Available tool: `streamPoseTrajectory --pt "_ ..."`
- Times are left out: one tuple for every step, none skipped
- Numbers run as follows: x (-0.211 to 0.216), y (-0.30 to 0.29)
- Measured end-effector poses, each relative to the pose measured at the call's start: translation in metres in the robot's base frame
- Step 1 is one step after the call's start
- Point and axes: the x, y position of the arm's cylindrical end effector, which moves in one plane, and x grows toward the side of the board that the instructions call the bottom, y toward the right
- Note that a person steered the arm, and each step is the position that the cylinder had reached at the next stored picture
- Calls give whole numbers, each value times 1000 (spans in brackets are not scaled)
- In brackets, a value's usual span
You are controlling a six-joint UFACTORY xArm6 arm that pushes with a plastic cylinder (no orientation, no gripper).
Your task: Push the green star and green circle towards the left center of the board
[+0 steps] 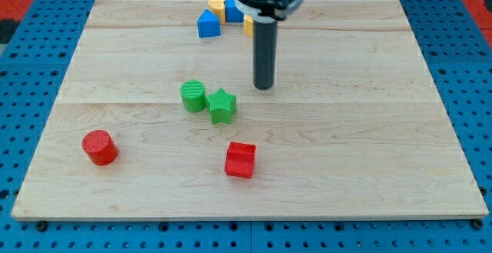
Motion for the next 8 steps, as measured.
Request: streamPoseTrajectory --pt "29 -6" --pt "52 -11" --pt "51 -32" --pt "51 -39" --pt "49 -41" --pt "49 -60" --pt "39 -112" --pt "13 -128"
